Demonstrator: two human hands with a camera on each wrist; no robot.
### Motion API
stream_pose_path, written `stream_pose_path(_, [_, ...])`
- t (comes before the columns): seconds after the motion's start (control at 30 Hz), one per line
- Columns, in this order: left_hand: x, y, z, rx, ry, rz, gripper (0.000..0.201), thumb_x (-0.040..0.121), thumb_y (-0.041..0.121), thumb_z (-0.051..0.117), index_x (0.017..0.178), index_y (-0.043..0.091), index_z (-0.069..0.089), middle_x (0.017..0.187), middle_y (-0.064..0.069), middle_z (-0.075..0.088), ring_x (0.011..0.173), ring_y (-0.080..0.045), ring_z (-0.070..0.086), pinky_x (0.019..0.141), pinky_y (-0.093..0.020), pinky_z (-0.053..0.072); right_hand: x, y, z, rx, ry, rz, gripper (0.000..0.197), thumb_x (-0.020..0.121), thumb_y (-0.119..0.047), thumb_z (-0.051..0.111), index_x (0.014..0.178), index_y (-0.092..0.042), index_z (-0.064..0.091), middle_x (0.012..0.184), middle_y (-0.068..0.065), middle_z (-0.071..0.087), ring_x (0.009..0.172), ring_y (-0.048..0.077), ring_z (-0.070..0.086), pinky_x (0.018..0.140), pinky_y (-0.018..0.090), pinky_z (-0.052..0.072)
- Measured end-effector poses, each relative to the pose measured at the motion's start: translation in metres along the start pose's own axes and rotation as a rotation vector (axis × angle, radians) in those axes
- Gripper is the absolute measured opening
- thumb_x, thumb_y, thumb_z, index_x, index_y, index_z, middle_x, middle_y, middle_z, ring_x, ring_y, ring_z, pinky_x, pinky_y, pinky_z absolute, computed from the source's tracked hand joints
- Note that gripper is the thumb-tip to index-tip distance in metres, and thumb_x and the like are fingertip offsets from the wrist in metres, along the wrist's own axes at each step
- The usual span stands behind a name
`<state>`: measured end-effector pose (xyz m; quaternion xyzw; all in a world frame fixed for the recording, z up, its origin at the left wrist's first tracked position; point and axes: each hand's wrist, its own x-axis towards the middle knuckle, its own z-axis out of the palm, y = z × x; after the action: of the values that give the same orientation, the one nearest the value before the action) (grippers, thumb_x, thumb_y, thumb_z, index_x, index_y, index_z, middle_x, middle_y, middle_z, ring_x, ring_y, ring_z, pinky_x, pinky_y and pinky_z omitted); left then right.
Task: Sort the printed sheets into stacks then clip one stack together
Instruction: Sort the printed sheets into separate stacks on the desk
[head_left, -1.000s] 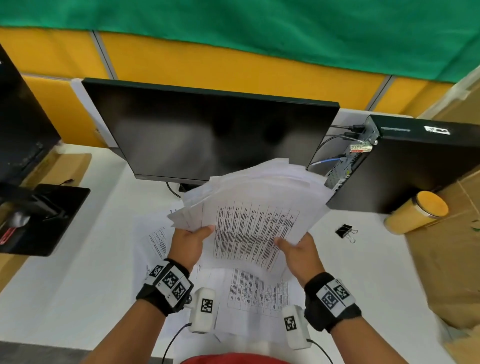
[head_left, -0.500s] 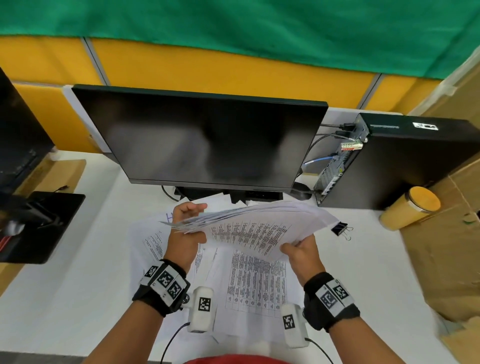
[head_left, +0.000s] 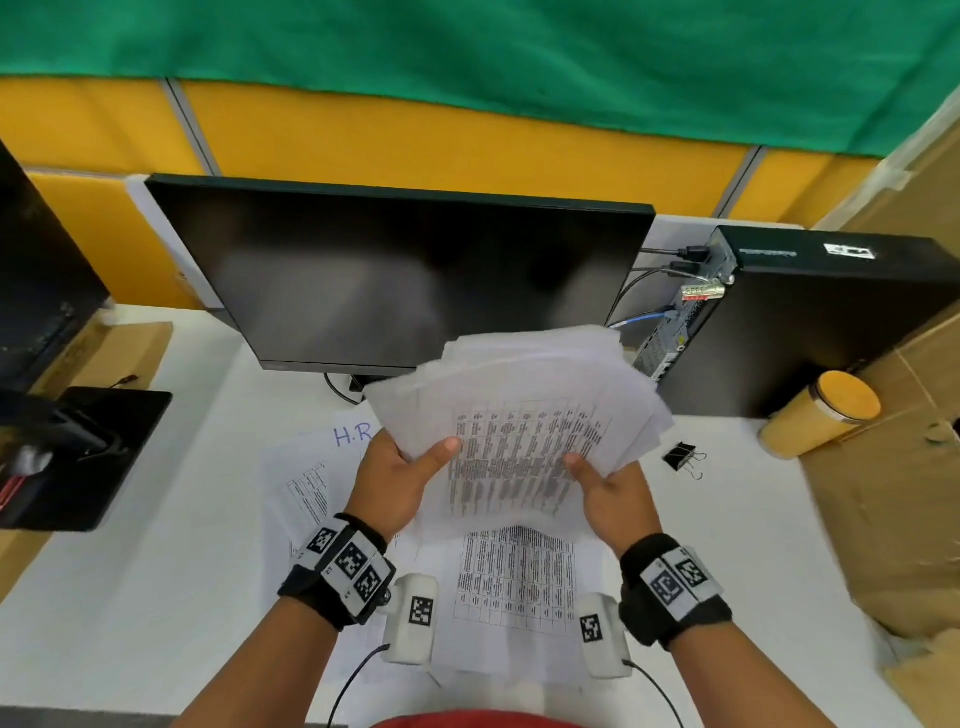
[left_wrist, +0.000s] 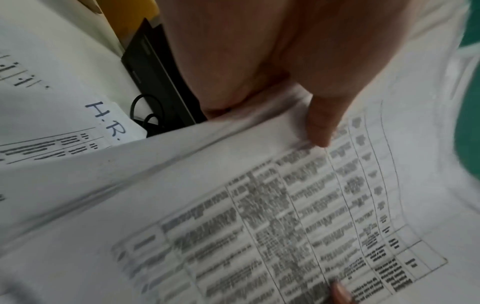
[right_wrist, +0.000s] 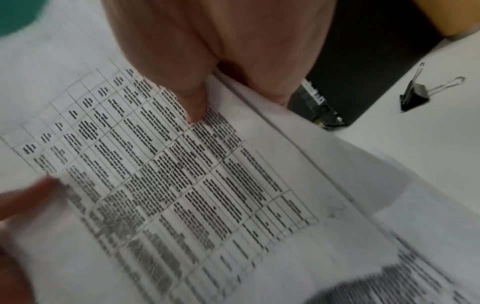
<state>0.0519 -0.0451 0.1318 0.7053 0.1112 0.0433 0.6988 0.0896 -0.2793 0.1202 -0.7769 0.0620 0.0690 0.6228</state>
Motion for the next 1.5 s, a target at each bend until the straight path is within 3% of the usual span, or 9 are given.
stream_pose_path(0.17, [0.015,-0.026,-0.015,0.11,0.117,-0.062,0.013,0.088,0.004,0.063,0.098,0.013,0.062,0.093,-0.007,0.067,0.08,-0.02,0.061,0.074,-0.03,0.048,0.003,0.012,-0.046,-0.013,0.068,0.11,0.011,0.095,-0.018,0.061,0.098,-0.026,0.068,0.094,-0.014,0.071,0.088,0.005,0.066,0.079,0.028,0.05])
stream_pose_path(0.27, [0.011,-0.074,-0.028,0.356,0.086,-0.246,0.009,0.09,0.01,0.06,0.094,0.018,0.063,0.1,-0.005,0.068,0.09,-0.026,0.065,0.07,-0.024,0.043,-0.004,0.037,-0.082,-0.015,0.116,0.201,0.016,0.096,-0.013,0.057,0.097,-0.023,0.068,0.09,-0.007,0.072,0.084,0.013,0.067,0.069,0.028,0.05])
stream_pose_path(0.37, [-0.007,-0.119,-0.028,0.542,-0.034,-0.407,0.02,0.091,0.018,0.063,0.11,0.019,0.057,0.114,-0.004,0.063,0.109,-0.026,0.06,0.081,-0.024,0.043,-0.008,0.089,-0.11,-0.066,0.135,0.366,0.014,0.095,-0.01,0.056,0.102,-0.01,0.068,0.096,0.01,0.073,0.085,0.025,0.068,0.08,0.04,0.054])
stream_pose_path(0.53, [-0.023,-0.145,0.002,0.795,-0.131,-0.516,0.08,0.084,0.047,0.067,0.148,0.017,0.029,0.143,-0.008,0.046,0.128,-0.025,0.048,0.109,-0.035,0.037,-0.011,0.168,-0.123,-0.136,0.116,0.565,0.026,0.089,-0.013,0.064,0.114,-0.004,0.066,0.105,0.015,0.071,0.094,0.033,0.067,0.095,0.053,0.051])
stream_pose_path(0.7, [-0.023,-0.141,0.041,0.85,-0.124,-0.589,0.078,0.087,0.039,0.066,0.148,0.01,0.027,0.142,-0.013,0.049,0.125,-0.031,0.052,0.103,-0.035,0.044,-0.006,0.184,-0.117,-0.173,0.036,0.598,0.029,0.09,-0.015,0.065,0.117,-0.006,0.065,0.106,0.015,0.07,0.097,0.034,0.067,0.096,0.051,0.052])
stream_pose_path(0.97, [-0.035,-0.07,0.047,1.039,0.049,-0.277,0.039,0.092,0.02,0.052,0.131,0.023,0.049,0.107,-0.012,0.069,0.091,-0.032,0.066,0.079,-0.036,0.055,-0.007,0.183,-0.125,-0.193,-0.043,0.568,0.034,0.092,-0.017,0.064,0.124,-0.007,0.062,0.119,0.017,0.068,0.105,0.033,0.065,0.099,0.048,0.05])
stream_pose_path(1.2, [-0.05,0.037,0.021,0.699,0.273,0.054,0.009,0.088,0.012,0.065,0.092,0.016,0.058,0.078,0.004,0.063,0.067,-0.007,0.058,0.057,-0.018,0.041,-0.009,0.18,-0.131,-0.158,-0.088,0.573,0.031,0.092,-0.017,0.064,0.122,-0.009,0.06,0.105,0.011,0.066,0.096,0.029,0.064,0.094,0.04,0.051])
stream_pose_path(1.33, [-0.051,0.05,0.032,0.288,0.241,0.013,0.02,0.084,0.018,0.072,0.103,0.018,0.064,0.091,0.004,0.073,0.074,-0.003,0.07,0.057,-0.013,0.051,-0.008,0.183,-0.132,-0.124,-0.117,0.566,0.034,0.088,-0.017,0.067,0.121,-0.008,0.063,0.108,0.011,0.07,0.098,0.029,0.067,0.098,0.046,0.052])
stream_pose_path(1.5, [-0.05,0.001,0.069,0.245,0.091,-0.148,0.02,0.087,0.031,0.069,0.105,0.025,0.063,0.098,0.007,0.073,0.093,-0.007,0.07,0.07,-0.017,0.052,-0.009,0.187,-0.134,0.008,-0.13,0.528,0.049,0.07,-0.044,0.07,0.113,-0.02,0.065,0.11,0.005,0.073,0.099,0.027,0.07,0.098,0.049,0.051])
